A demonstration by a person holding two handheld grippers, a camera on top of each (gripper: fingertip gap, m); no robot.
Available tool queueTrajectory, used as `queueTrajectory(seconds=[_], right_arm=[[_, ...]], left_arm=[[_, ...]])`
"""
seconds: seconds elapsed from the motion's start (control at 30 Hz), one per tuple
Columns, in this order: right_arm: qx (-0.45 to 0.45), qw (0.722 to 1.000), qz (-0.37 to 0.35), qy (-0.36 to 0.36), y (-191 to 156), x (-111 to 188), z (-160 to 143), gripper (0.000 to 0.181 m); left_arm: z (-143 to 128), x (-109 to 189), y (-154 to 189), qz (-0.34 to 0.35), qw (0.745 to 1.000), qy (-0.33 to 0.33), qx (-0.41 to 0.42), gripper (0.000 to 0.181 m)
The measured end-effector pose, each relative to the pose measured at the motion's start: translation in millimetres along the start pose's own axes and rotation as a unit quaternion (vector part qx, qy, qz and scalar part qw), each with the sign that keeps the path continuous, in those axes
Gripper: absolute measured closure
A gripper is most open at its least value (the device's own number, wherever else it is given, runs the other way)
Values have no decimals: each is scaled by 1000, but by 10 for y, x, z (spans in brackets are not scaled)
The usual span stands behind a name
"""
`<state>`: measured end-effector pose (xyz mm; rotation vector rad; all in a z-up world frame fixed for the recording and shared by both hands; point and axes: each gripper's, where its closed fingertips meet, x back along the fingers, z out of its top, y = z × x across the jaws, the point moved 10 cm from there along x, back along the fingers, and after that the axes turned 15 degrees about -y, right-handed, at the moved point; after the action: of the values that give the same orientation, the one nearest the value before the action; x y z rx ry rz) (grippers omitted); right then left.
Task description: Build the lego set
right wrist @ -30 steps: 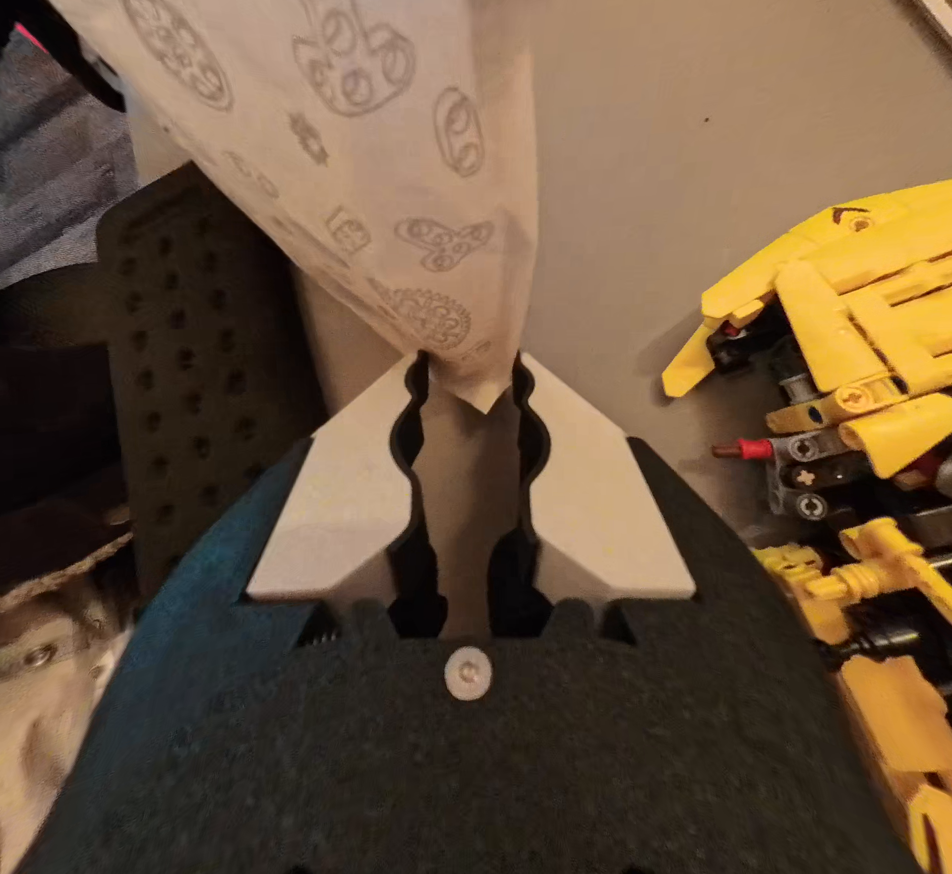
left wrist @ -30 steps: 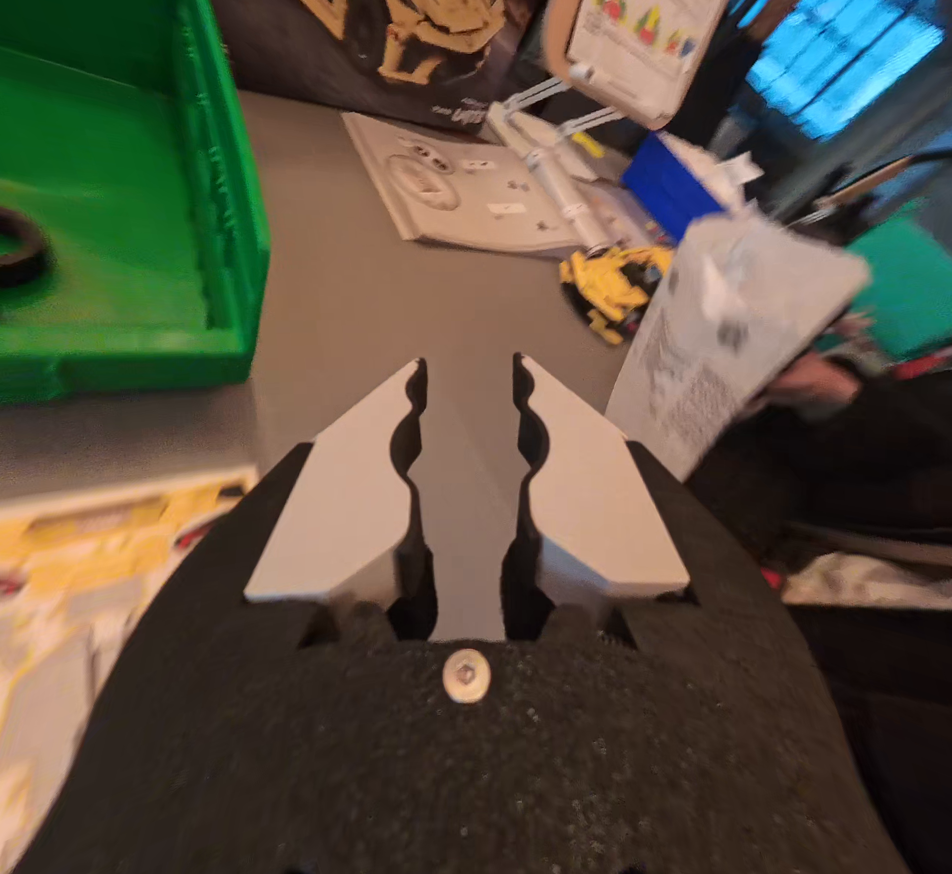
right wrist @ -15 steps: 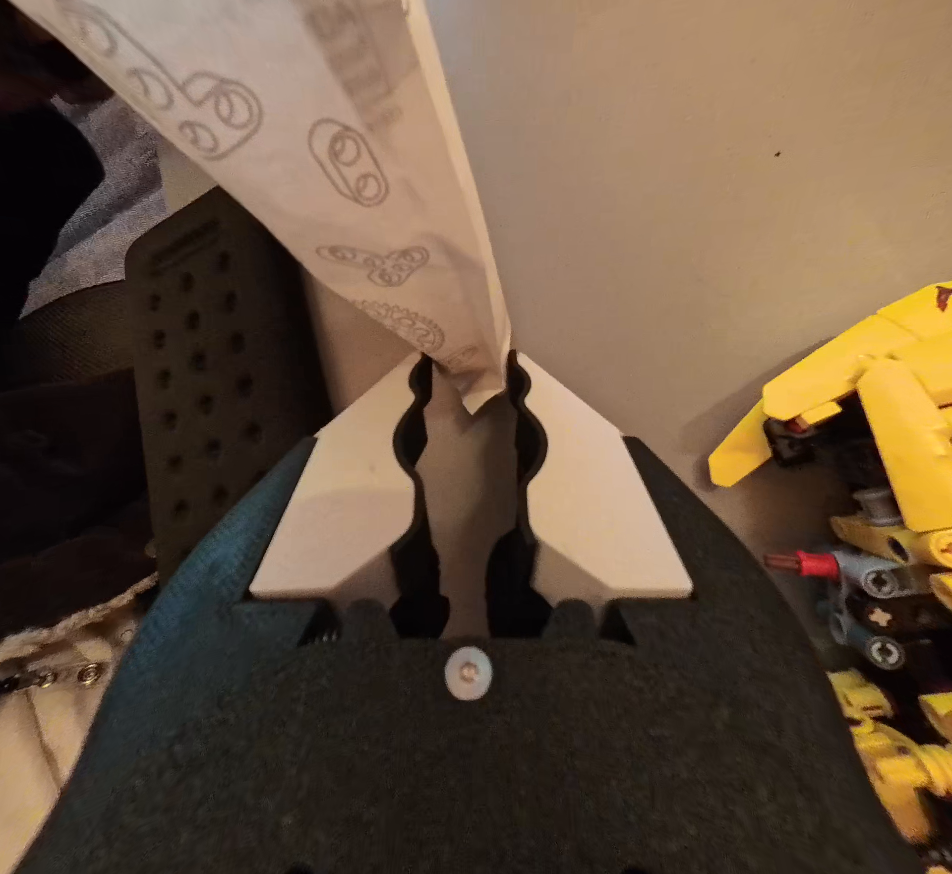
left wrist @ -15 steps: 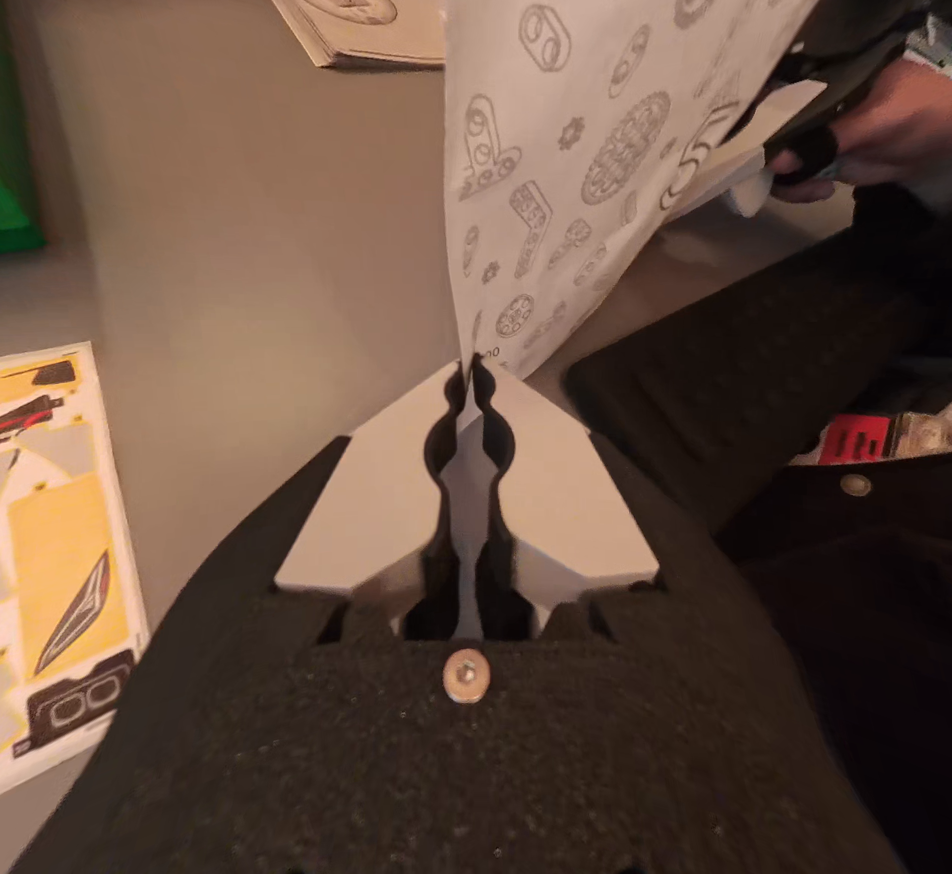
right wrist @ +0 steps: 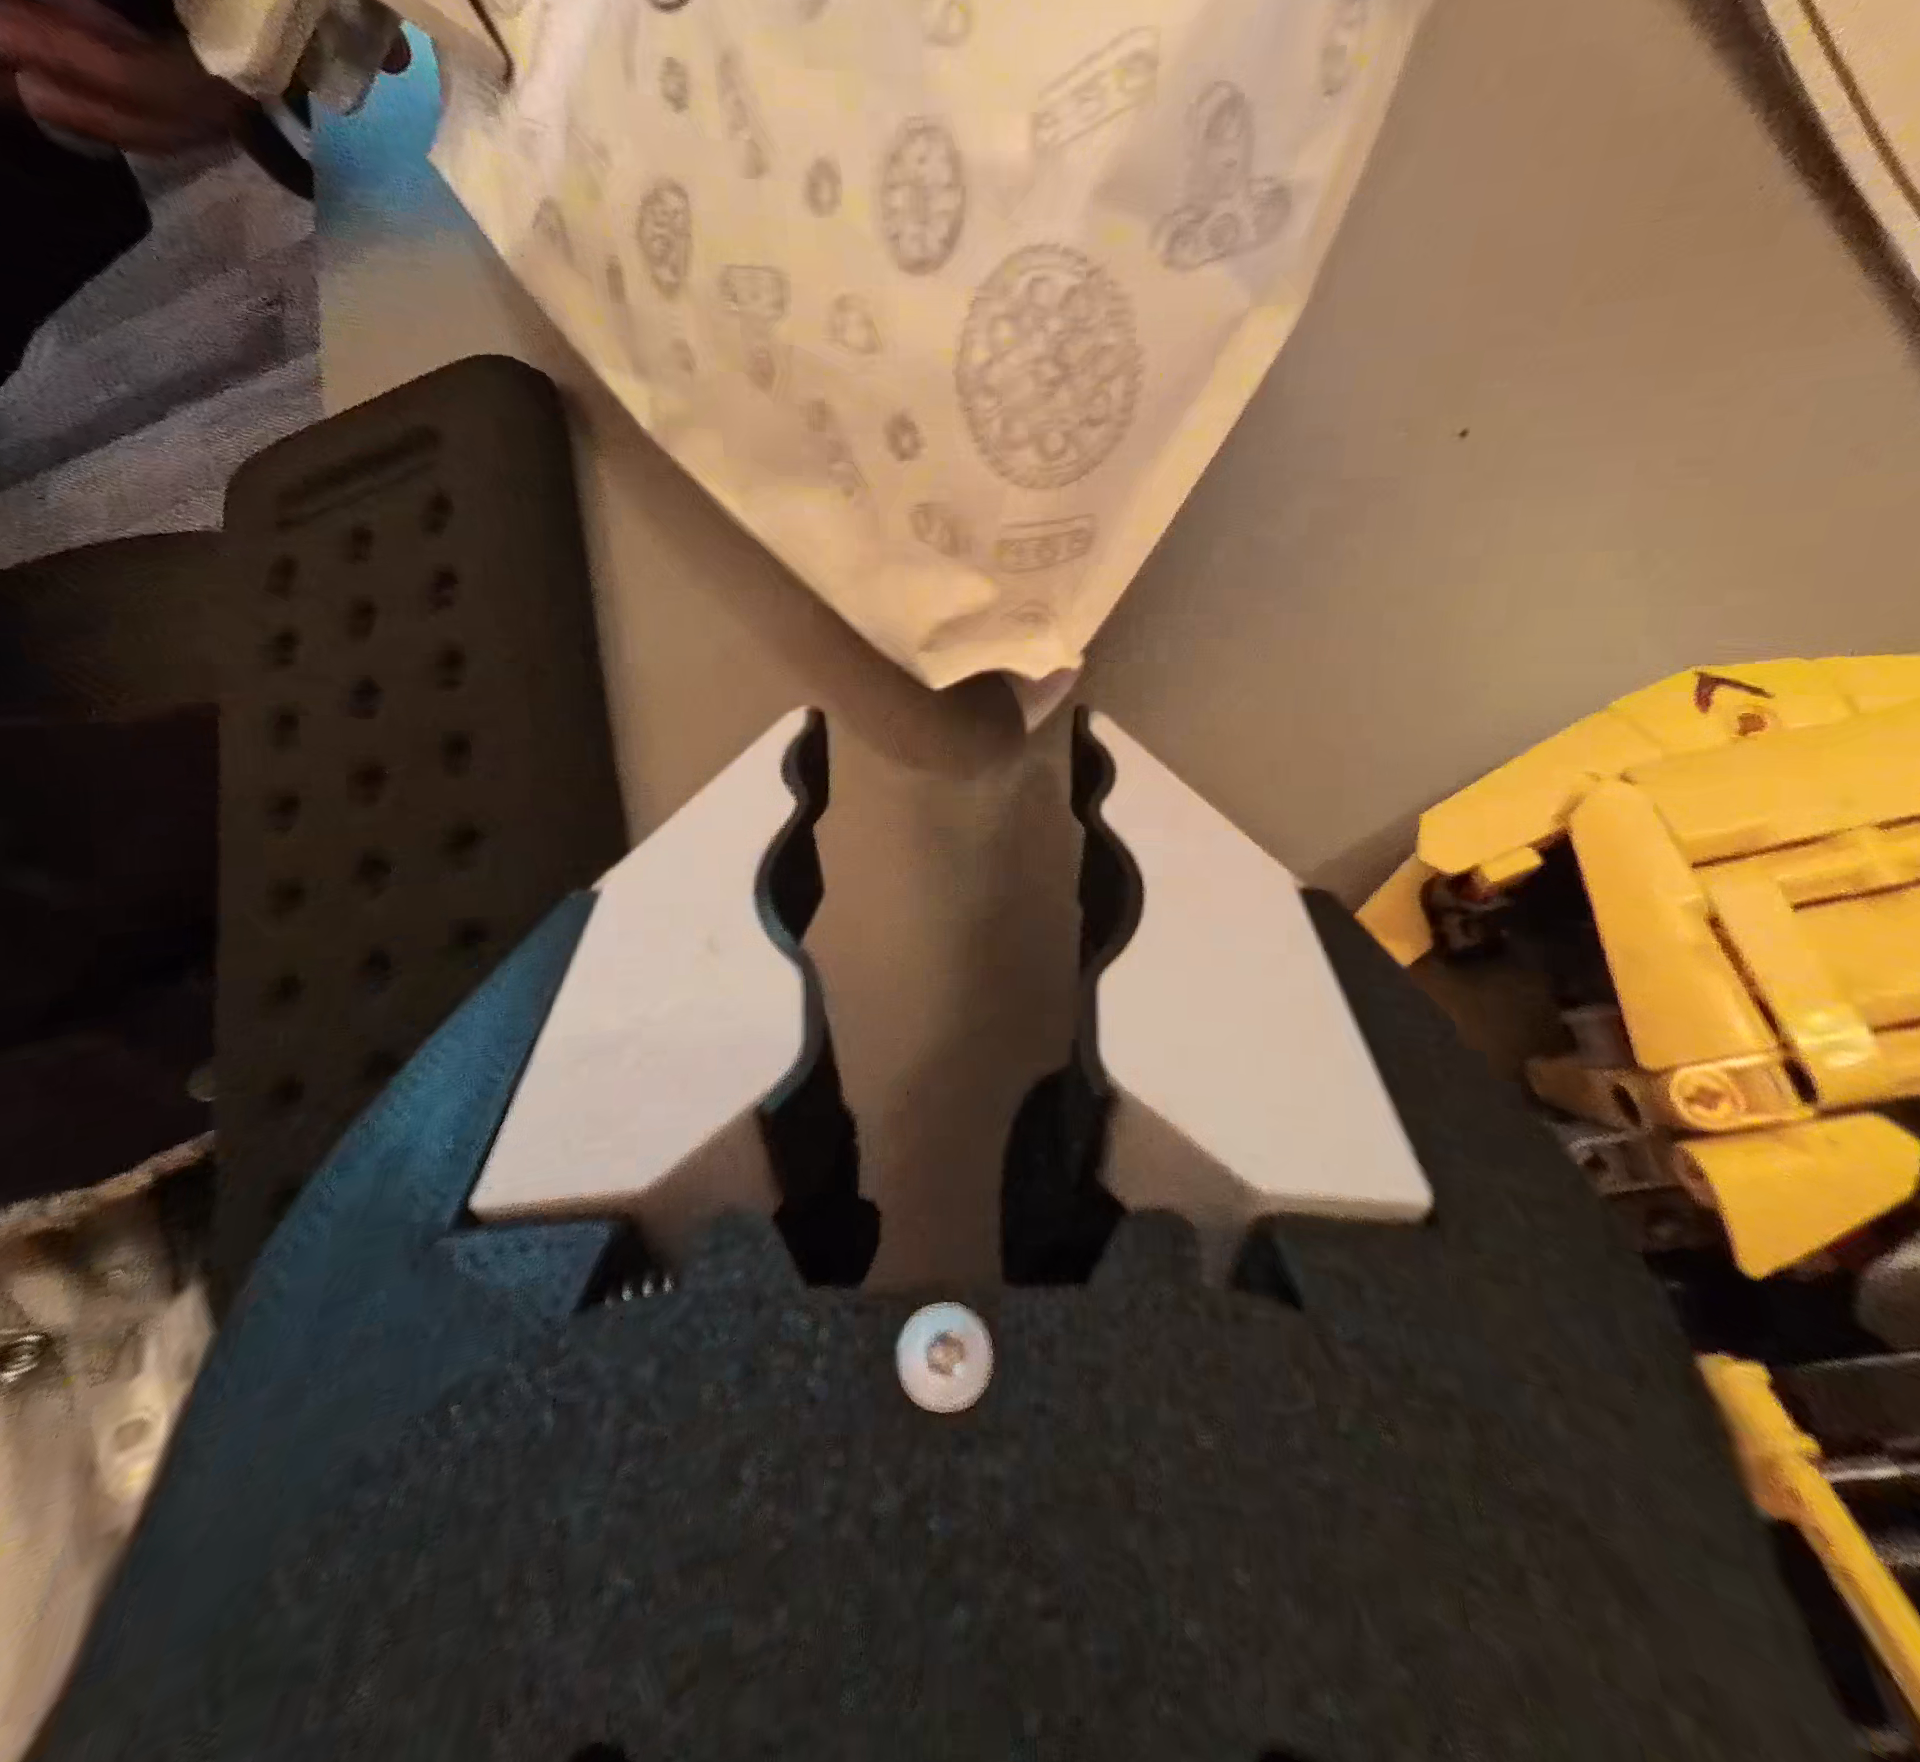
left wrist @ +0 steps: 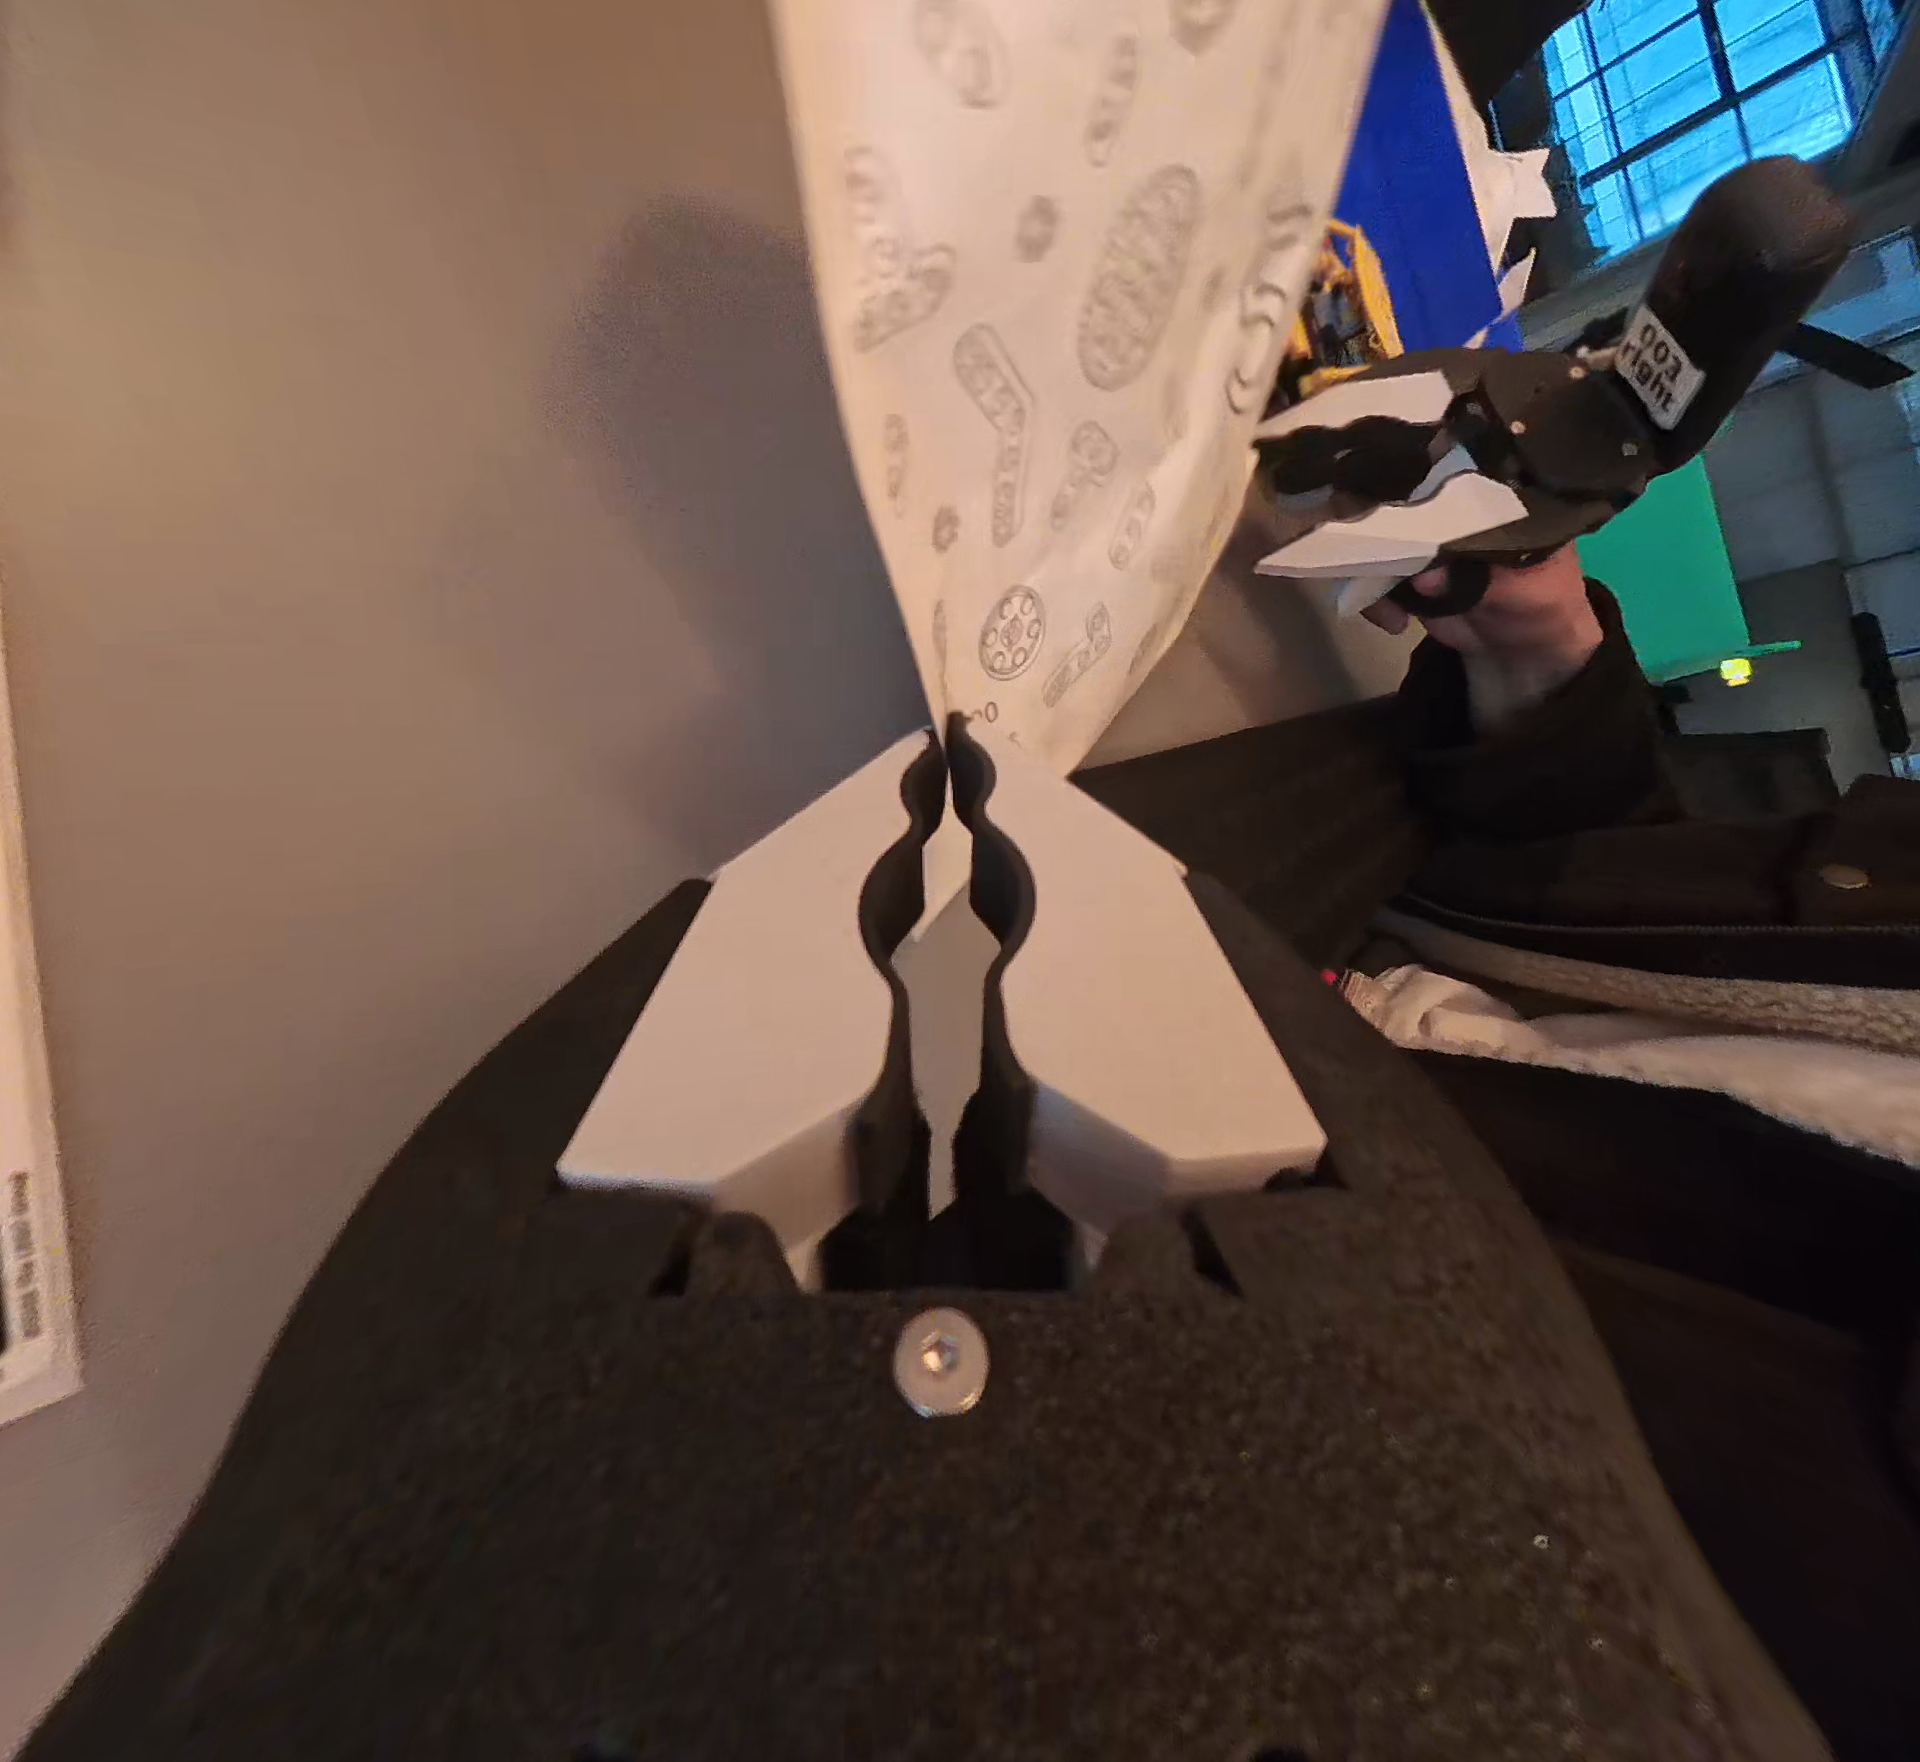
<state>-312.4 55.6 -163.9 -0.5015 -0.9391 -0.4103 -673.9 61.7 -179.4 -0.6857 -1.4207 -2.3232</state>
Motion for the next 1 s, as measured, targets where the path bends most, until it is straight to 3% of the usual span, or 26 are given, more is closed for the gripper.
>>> queueTrajectory(seconds=[0.1, 0.2, 0.4, 0.47, 0.57, 0.7, 0.87, 1.0], right_arm=[[62, 996, -59, 8, -36, -98, 49, 129], [94, 987, -132, 3, -47, -182, 123, 135], [67, 991, -114, -7, -108, -185, 137, 151], [62, 989, -131, -8, -33, -132, 112, 147], [124, 975, -186, -5, -22, -62, 149, 141], [191, 950, -245, -29, 5, -47, 219, 156], [158, 972, -165, -63, 114, -73, 390, 146], [130, 978, -144, -72, 214, -233, 428, 151]], left_arm=[[7, -50, 1, 10, 1000, -14, -7, 181], [49, -63, 14, 22, 1000, -15, -13, 181], [131, -54, 16, 58, 998, -13, -27, 181], [119, -24, -21, 63, 998, -11, -29, 180], [82, 42, -43, 103, 993, -12, -62, 160], [-73, 274, 40, 146, 978, 41, -140, 146], [-358, 229, 138, 181, 964, 27, -193, 137], [-353, 43, 98, 225, 955, 24, -193, 138]])
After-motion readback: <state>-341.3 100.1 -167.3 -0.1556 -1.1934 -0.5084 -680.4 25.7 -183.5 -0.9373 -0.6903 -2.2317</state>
